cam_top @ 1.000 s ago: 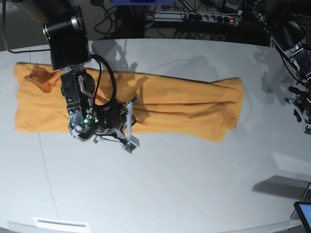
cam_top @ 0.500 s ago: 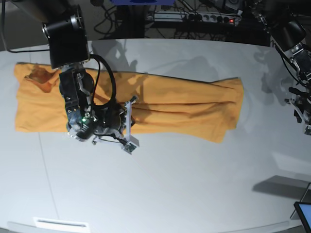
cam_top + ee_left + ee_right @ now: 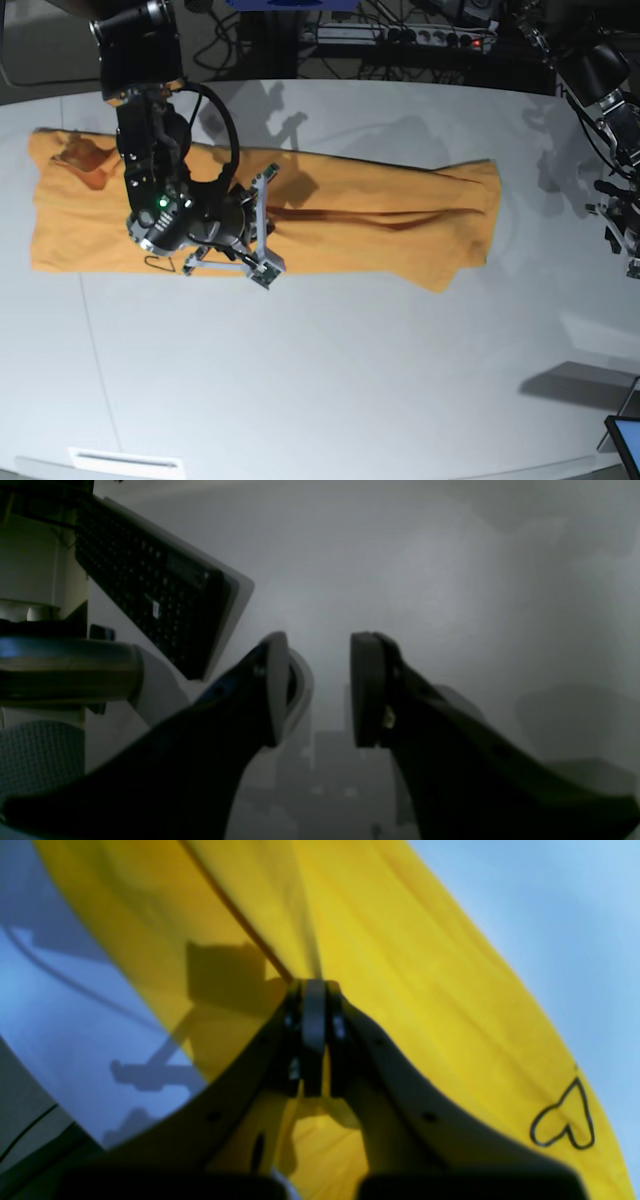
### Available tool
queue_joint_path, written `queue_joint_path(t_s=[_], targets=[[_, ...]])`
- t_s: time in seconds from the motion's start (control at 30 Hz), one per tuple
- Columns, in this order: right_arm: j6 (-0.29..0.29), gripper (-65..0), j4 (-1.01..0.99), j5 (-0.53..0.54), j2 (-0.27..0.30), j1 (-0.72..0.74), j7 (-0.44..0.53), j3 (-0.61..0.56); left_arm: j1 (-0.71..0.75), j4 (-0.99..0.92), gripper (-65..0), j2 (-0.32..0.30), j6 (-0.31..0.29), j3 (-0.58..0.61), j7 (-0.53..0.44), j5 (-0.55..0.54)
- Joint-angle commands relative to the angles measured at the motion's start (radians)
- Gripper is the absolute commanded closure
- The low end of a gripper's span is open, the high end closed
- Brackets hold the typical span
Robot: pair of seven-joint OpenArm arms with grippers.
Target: Fold the T-shirt properly
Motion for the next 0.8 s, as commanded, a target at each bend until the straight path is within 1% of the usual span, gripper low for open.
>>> queue_joint_path(t_s=[0.0, 0.13, 0.33, 0.43, 0.5, 0.57, 0.6, 0.7, 0.77], targets=[[0.001, -0.9, 0.04, 0.01, -0.002, 0.006, 0.012, 0.004, -0.018, 0.019, -21.7, -0.027, 0.01, -0.002, -0.017, -0.006], [0.0, -0.9, 0.109, 0.01, -0.002, -0.04, 0.009, 0.004, -0.018, 0.019, -21.7, -0.027, 0.01, -0.001, -0.017, -0.006], [0.0, -0.9, 0.117, 0.01, -0.002, -0.107, 0.009, 0.005, -0.018, 0.019, -21.7, -0.022, 0.01, -0.001, -0.017, -0.006], [0.0, -0.9, 0.137, 0.01, -0.002, -0.143, 0.015, 0.005, -0.018, 0.021, -21.7, 0.011, 0.01, 0.009, -0.017, -0.008], [0.0, -0.9, 0.158, 0.01, -0.002, -0.164, 0.016, 0.005, -0.018, 0.021, -21.7, 0.018, 0.01, 0.048, -0.017, -0.012], [0.0, -0.9, 0.169, 0.01, -0.002, -0.175, 0.016, 0.005, -0.018, 0.021, -21.7, 0.019, 0.01, 0.082, -0.017, -0.065], [0.0, -0.9, 0.169, 0.01, -0.002, -0.175, 0.016, 0.005, -0.018, 0.021, -21.7, 0.019, 0.01, 0.09, -0.017, -0.111], [0.0, -0.9, 0.167, 0.01, -0.002, -0.178, 0.015, 0.005, -0.018, 0.021, -21.7, 0.018, 0.01, 0.088, -0.007, -0.243], [0.0, -0.9, 0.167, 0.01, -0.002, -0.19, 0.015, 0.005, -0.018, 0.021, -21.7, 0.016, 0.01, 0.093, -0.007, -0.293]])
